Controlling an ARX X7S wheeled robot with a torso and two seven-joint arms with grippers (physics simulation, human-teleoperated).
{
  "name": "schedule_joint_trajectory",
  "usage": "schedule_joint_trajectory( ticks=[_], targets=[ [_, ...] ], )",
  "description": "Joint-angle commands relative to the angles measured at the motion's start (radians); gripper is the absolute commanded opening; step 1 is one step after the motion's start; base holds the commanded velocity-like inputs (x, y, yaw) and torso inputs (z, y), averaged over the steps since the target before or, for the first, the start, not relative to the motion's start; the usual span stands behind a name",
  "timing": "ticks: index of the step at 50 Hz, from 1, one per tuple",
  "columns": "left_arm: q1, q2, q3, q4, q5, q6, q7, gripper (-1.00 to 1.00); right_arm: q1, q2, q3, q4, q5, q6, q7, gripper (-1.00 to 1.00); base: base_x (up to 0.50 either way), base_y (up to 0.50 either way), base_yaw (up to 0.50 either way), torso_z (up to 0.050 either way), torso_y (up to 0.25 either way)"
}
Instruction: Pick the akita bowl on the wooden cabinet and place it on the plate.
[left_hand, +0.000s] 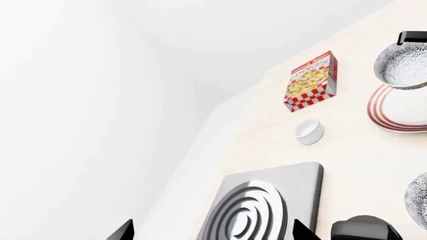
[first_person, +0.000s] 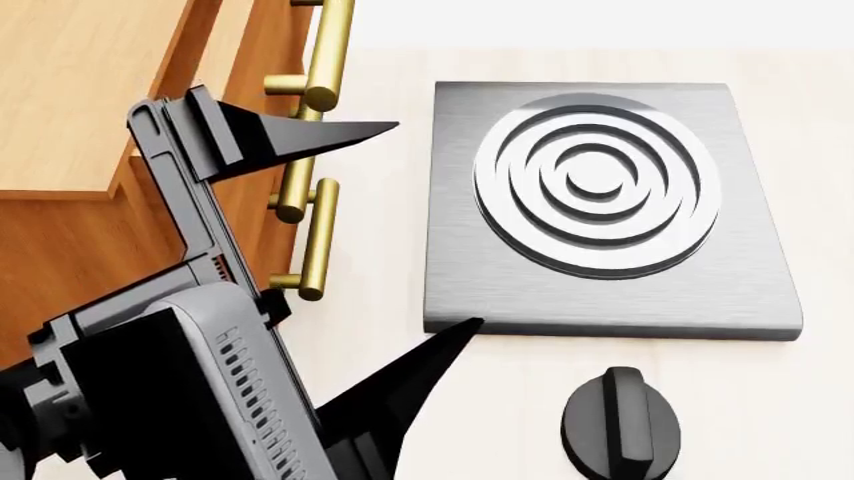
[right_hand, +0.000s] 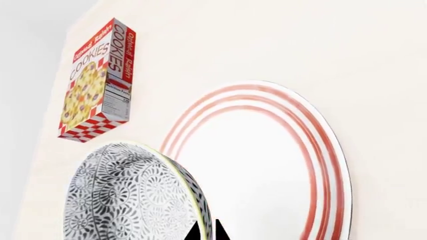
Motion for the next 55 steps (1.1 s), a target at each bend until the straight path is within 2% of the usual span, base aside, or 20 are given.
schedule_joint_trajectory(
  ticks=[1,55],
  targets=[
    [0.002,-0.003,0.0,-0.004,-0.002,0.007,-0.001,1.0,0.02,-0.015,-0.003,0.038,0.0,0.012,-0.027,-1.0,0.0,0.0,0.0,0.0,0.0],
    [0.02,-0.016,0.009,-0.02,-0.006,0.037,-0.014,1.0,0.111,-0.051,-0.052,0.2,0.007,0.051,-0.087,-1.0,0.0,0.0,0.0,0.0,0.0]
  ],
)
